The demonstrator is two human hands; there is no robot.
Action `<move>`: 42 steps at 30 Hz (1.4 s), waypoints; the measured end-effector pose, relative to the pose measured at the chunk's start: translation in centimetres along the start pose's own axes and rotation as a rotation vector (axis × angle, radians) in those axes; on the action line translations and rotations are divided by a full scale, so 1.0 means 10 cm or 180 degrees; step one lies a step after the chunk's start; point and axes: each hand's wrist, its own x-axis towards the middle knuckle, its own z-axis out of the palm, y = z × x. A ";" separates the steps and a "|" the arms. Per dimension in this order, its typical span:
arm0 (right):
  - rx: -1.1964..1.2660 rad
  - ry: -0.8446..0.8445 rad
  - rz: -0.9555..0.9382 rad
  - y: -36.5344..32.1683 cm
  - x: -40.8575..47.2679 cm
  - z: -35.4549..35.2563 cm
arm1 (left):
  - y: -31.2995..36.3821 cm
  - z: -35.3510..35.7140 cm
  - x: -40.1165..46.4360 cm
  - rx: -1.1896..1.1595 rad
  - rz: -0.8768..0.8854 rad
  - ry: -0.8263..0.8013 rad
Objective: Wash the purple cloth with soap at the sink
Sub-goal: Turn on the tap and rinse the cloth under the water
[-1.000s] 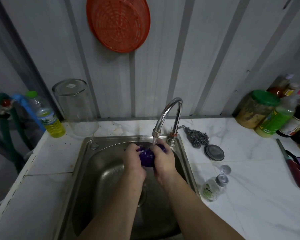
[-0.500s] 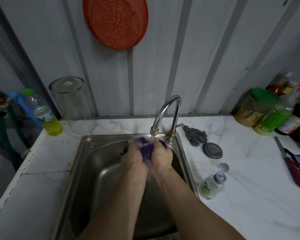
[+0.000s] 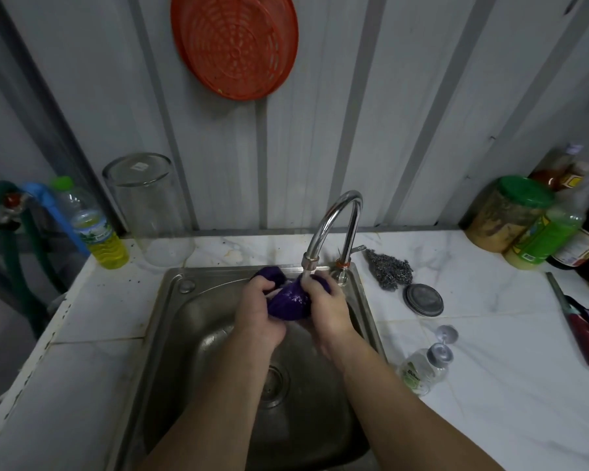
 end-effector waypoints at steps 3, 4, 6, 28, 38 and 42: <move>0.0215 0.0237 0.0073 0.06 -0.01 -0.08 | -0.01 -0.01 0.05 0.0003 -0.0218 -0.0196; 0.0204 0.0268 0.0030 0.07 0.00 -0.10 | -0.03 -0.02 0.07 0.0016 -0.0299 -0.0277; 0.0159 0.0250 -0.0101 0.08 -0.01 -0.10 | -0.06 0.00 0.06 0.0241 -0.0347 -0.0286; -0.0804 -0.1087 -0.0136 -0.17 0.13 -0.03 | 0.08 -0.22 0.02 0.2681 -0.0682 -0.1695; -0.2048 -0.0645 -0.0784 -0.14 0.20 0.02 | -0.16 -0.07 0.10 0.4373 0.0638 -0.1040; -0.2680 -0.0086 -0.0717 -0.17 0.27 0.06 | -0.24 -0.02 0.13 0.4955 0.1105 -0.0718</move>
